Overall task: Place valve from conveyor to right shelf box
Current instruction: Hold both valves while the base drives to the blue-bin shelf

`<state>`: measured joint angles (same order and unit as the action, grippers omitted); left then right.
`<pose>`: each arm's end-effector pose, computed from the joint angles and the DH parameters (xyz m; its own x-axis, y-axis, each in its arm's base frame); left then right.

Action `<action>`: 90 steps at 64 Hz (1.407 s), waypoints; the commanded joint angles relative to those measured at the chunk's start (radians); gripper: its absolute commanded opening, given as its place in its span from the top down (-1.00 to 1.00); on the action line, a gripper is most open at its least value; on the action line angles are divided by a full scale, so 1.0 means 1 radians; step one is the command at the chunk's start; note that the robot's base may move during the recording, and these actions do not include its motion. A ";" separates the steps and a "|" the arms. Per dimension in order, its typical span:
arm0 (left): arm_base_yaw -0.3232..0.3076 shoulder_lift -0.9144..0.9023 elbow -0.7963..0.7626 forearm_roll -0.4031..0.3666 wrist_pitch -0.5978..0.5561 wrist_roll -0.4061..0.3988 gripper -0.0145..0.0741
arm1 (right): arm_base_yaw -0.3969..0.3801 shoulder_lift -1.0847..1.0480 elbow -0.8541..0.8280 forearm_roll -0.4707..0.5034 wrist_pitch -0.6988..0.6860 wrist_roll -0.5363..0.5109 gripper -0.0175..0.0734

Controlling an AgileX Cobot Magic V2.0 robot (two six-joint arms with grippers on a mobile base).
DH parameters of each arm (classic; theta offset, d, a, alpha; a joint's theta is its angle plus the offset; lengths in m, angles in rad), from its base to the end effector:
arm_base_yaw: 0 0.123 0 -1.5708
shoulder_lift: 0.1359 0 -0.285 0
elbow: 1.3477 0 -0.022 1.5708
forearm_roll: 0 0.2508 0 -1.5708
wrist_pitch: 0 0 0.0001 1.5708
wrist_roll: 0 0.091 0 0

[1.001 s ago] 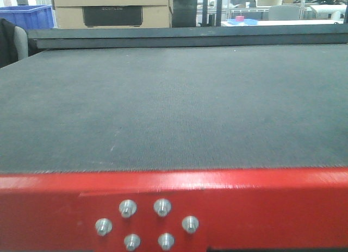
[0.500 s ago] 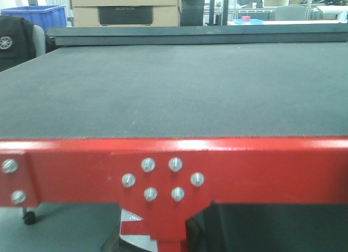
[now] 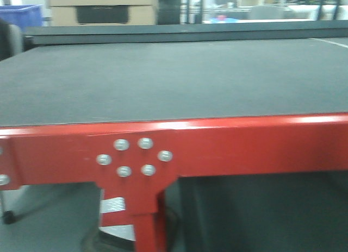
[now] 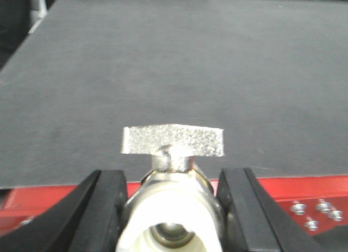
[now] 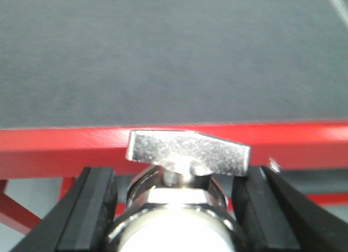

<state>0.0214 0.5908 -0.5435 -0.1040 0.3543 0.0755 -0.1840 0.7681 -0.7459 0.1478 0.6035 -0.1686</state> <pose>0.1233 -0.0007 0.3163 -0.3077 -0.0287 -0.9510 0.0061 0.9995 -0.0321 0.1495 -0.0201 0.3390 -0.5045 0.0467 -0.8621 0.0882 0.9961 0.0023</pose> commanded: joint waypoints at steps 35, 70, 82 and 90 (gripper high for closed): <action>-0.003 -0.007 -0.007 -0.007 -0.055 0.000 0.92 | -0.003 -0.012 -0.006 -0.003 -0.073 -0.005 0.97; -0.003 -0.007 -0.007 -0.007 -0.057 0.000 0.92 | -0.003 -0.012 -0.006 -0.003 -0.073 -0.005 0.97; -0.003 -0.007 -0.007 -0.007 -0.057 0.000 0.92 | -0.003 -0.012 -0.006 -0.003 -0.073 -0.005 0.97; -0.003 -0.007 -0.007 -0.007 -0.057 0.000 0.92 | -0.003 -0.012 -0.006 -0.003 -0.073 -0.005 0.97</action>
<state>0.0214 0.5908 -0.5435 -0.1040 0.3543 0.0770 -0.1840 0.7681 -0.7459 0.1478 0.6035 -0.1686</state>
